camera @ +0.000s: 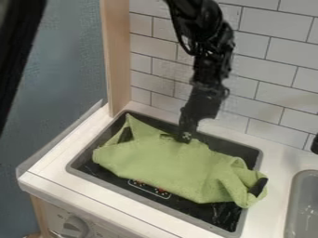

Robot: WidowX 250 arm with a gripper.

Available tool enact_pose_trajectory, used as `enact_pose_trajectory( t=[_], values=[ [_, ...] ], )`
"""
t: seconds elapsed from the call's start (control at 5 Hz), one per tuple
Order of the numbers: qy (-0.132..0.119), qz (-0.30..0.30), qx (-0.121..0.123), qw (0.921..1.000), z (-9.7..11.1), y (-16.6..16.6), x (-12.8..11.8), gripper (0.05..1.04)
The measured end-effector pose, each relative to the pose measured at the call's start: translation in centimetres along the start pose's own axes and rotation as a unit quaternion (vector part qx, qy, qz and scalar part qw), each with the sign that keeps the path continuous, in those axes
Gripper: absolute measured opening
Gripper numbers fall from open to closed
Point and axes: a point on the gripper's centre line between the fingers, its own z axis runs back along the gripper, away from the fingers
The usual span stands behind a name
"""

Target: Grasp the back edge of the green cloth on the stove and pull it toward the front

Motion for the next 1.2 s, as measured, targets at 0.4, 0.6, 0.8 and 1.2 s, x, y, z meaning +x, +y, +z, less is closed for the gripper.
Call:
enact_pose_trajectory(
  t=[0.4,0.6,0.8,1.2],
  values=[
    [-0.009,0.000,-0.012,0.9999,1.9,-2.6,-0.4,0.050],
    [-0.010,0.013,-0.034,0.9993,2.0,-4.8,-0.9,0.050],
    [-0.003,0.006,-0.064,0.9979,2.0,-7.1,-0.7,0.050],
    [0.033,-0.025,-0.109,0.9932,0.7,-11.3,-0.8,0.050]
  ],
)
